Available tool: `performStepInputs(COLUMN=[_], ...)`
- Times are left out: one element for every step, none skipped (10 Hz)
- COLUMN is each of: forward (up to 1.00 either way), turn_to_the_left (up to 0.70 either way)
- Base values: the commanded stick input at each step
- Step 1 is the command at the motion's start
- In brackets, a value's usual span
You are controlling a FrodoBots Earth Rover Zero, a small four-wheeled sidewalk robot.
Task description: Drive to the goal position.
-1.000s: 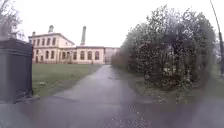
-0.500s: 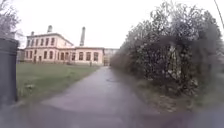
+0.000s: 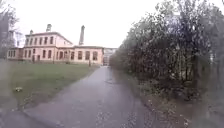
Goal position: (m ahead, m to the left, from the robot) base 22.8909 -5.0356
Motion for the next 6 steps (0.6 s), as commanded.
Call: performStepInputs(forward=[0.85,0.85,0.85,0.85,0.85,0.85], turn_to_the_left=[0.0,0.0,0.0,0.0,0.0,0.0])
